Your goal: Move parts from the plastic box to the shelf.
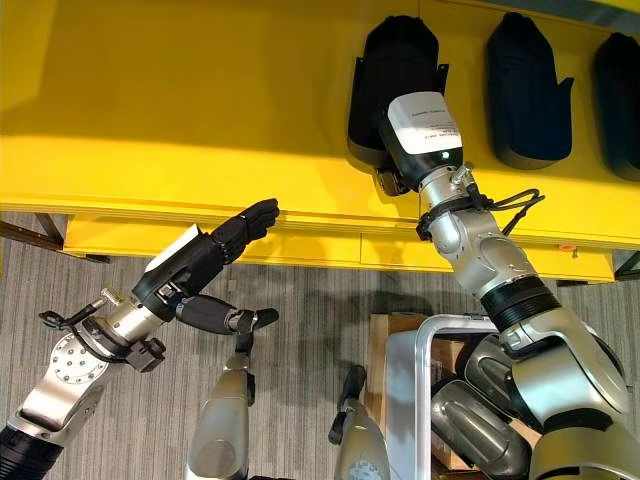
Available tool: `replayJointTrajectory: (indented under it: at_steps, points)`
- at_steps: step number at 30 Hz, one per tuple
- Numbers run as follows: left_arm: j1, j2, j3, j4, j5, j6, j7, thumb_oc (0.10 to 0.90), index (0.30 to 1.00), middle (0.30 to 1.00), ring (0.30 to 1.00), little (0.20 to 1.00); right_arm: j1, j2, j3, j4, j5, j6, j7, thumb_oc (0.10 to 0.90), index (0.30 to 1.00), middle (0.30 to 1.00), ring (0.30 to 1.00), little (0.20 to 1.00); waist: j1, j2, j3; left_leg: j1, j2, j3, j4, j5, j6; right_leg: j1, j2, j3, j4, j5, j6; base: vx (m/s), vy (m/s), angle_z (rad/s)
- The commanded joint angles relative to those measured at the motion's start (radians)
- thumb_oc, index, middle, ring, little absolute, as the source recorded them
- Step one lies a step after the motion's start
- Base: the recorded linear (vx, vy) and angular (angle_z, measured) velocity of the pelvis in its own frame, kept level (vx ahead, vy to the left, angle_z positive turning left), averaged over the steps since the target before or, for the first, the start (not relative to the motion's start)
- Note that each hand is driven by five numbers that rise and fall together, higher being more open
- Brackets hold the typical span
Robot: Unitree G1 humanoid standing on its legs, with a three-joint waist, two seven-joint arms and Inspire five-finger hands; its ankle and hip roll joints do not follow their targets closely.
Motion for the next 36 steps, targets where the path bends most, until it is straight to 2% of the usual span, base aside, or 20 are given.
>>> replayJointTrajectory:
  at_steps: [1, 7, 19, 26, 31, 34, 36]
  points:
    - [-0.028, -0.029, -0.011, -0.067, -0.013, -0.137, 0.015, 0.9, 1.0, 1.0, 1.0, 1.0, -0.154, -0.105, 0.044, -0.064, -0.059, -0.046, -0.076, 0.4, 0.3, 0.3, 0.3, 0.3, 0.004, -0.001, -0.054, 0.026, 0.003, -0.018, 0.094, -0.178, 0.028, -0.056, 0.016, 0.005, 0.068, -0.059, -0.044, 0.0, -0.046, 0.0]
    - [-0.036, -0.018, -0.013, -0.058, -0.005, -0.149, 0.018, 0.9, 1.0, 1.0, 1.0, 1.0, -0.223, -0.093, 0.096, -0.042, -0.097, -0.037, -0.103, 0.4, 0.3, 0.3, 0.3, 0.3, 0.02, -0.001, -0.054, 0.017, 0.002, -0.024, 0.094, -0.174, 0.026, -0.054, 0.017, -0.003, 0.064, -0.059, -0.043, 0.0, -0.011, 0.0]
    - [-0.046, -0.008, -0.025, -0.057, -0.008, -0.161, -0.014, 0.9, 1.0, 1.0, 1.0, 1.0, -0.344, -0.053, 0.191, 0.078, -0.19, 0.004, -0.177, 0.4, 0.3, 0.3, 0.3, 0.3, 0.048, 0.021, -0.045, -0.006, -0.007, -0.047, 0.097, -0.162, 0.024, -0.075, 0.014, -0.018, 0.087, -0.069, -0.046, 0.0, -0.018, 0.02]
    - [-0.058, 0.0, -0.035, -0.052, -0.01, -0.165, 0.0, 0.9, 1.0, 1.0, 1.0, 1.0, -0.382, -0.052, 0.227, 0.135, -0.214, 0.008, -0.199, 0.4, 0.3, 0.3, 0.3, 0.3, 0.052, 0.033, -0.037, -0.01, -0.005, -0.052, 0.105, -0.165, 0.024, -0.094, 0.013, -0.019, 0.115, -0.08, -0.049, 0.01, -0.009, 0.0]
    - [-0.054, 0.007, -0.035, -0.057, -0.021, -0.172, -0.006, 0.9, 1.0, 1.0, 1.0, 1.0, -0.393, -0.065, 0.237, 0.166, -0.162, 0.044, -0.2, 0.4, 0.3, 0.3, 0.3, 0.3, 0.049, 0.041, -0.031, -0.016, -0.003, -0.053, 0.11, -0.165, 0.024, -0.113, 0.01, -0.017, 0.138, -0.086, -0.052, 0.0, -0.003, 0.05]
    - [-0.056, 0.006, -0.036, -0.056, -0.024, -0.174, -0.01, 0.9, 1.0, 1.0, 1.0, 1.0, -0.382, -0.069, 0.227, 0.175, -0.174, 0.024, -0.188, 0.4, 0.3, 0.3, 0.3, 0.3, 0.043, 0.044, -0.029, -0.021, -0.005, -0.052, 0.114, -0.163, 0.026, -0.125, 0.006, -0.016, 0.147, -0.084, -0.053, 0.0, 0.0, 0.0]
    - [-0.057, 0.003, -0.04, -0.055, -0.021, -0.171, -0.007, 0.9, 1.0, 1.0, 1.0, 1.0, -0.373, -0.073, 0.231, 0.17, -0.173, 0.042, -0.162, 0.4, 0.3, 0.3, 0.3, 0.3, 0.039, 0.045, -0.025, -0.015, -0.002, -0.048, 0.118, -0.17, 0.026, -0.125, 0.006, -0.013, 0.151, -0.086, -0.052, 0.0, 0.0, 0.0]
